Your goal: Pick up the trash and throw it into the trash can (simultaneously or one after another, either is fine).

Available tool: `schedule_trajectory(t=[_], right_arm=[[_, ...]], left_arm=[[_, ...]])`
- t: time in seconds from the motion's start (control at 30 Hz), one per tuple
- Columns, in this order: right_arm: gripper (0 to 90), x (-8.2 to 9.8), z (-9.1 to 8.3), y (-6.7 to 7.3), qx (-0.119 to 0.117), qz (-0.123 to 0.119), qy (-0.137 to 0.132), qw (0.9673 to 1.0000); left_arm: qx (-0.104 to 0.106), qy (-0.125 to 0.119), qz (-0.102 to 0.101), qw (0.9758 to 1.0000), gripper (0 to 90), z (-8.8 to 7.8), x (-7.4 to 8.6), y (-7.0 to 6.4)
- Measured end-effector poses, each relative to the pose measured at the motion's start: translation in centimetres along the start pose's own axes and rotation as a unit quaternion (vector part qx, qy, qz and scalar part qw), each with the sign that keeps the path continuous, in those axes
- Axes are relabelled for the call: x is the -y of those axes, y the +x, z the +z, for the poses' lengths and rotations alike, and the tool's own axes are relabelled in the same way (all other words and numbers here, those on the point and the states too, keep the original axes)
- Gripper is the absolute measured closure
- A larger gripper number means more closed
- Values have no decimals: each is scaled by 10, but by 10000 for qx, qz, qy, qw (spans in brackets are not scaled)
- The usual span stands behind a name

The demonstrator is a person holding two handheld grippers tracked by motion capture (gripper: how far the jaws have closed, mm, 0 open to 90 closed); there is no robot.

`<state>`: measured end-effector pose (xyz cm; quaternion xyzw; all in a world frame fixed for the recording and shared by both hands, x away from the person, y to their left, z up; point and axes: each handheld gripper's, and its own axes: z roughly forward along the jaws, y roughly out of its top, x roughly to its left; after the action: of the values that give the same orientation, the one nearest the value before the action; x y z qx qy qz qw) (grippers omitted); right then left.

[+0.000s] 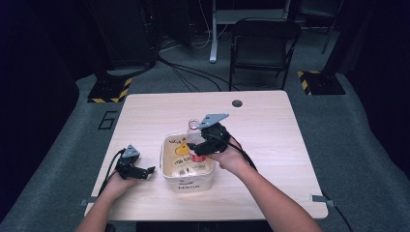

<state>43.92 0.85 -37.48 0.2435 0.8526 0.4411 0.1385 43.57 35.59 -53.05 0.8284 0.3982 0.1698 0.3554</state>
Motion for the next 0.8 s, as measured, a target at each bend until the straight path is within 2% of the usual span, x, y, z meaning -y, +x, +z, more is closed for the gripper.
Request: schedule_trajectory(t=[0.5,0.8], right_arm=[[251,8,11,0,-5,7,224,9997],[244,10,13,1,-8,-6,258,9997]], left_arm=[[3,-8,-3,10000,29,0,0,0],[-4,-16,0,10000,29,0,0,0]])
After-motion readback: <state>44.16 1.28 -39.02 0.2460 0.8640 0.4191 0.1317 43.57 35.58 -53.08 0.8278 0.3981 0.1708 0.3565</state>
